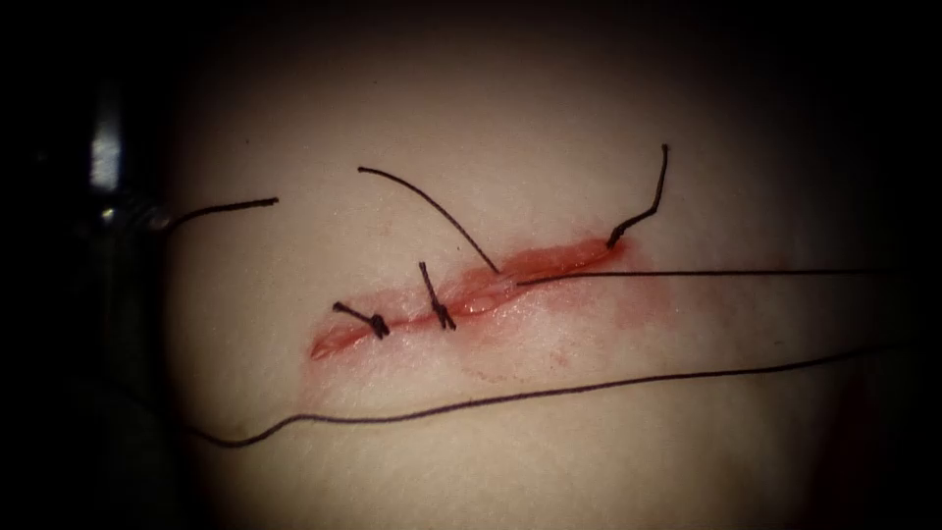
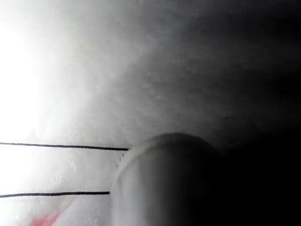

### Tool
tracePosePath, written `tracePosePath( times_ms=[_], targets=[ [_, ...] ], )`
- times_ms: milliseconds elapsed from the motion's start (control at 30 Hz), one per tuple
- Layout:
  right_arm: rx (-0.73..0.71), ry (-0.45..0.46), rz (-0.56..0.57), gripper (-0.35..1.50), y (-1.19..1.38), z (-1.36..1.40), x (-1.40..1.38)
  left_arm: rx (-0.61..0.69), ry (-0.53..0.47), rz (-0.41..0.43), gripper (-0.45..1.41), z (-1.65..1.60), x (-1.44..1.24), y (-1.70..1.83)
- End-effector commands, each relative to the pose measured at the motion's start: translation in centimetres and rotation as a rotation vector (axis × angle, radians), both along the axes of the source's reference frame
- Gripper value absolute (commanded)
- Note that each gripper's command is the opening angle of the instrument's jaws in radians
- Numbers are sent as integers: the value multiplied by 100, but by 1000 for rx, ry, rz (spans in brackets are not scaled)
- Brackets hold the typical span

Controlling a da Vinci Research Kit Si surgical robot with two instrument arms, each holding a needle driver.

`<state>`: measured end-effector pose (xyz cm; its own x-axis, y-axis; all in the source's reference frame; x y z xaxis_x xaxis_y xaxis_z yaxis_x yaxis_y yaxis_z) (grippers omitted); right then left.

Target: Wound Closure

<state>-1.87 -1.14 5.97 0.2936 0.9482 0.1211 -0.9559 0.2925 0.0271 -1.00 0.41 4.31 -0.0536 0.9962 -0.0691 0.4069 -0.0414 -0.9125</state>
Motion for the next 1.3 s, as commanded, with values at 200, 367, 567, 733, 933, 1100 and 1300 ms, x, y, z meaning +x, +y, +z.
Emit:
tracePosePath(
  times_ms=[200,367,567,733,933,1100,1300],
  targets=[
    [-3,-26,11,-35,3,0,-11,-7,15,4,-45,8,-7,-3],
    [-5,-27,16,-35,1,-1,-10,-11,23,7,-45,9,-8,-4],
    [-163,9,-69,103,20,-21,20,-96,120,34,-45,22,-22,-15],
    [-140,175,-58,99,54,-79,74,-535,231,4,-45,47,-60,-43],
    [-185,532,187,101,62,-129,151,-1271,432,288,-45,49,-121,-63],
    [-35,932,356,54,33,-137,232,-1725,387,335,-45,45,-138,-74],
    [157,1104,340,42,-9,-133,317,-2089,304,400,-45,49,-153,-87]
  ],
)
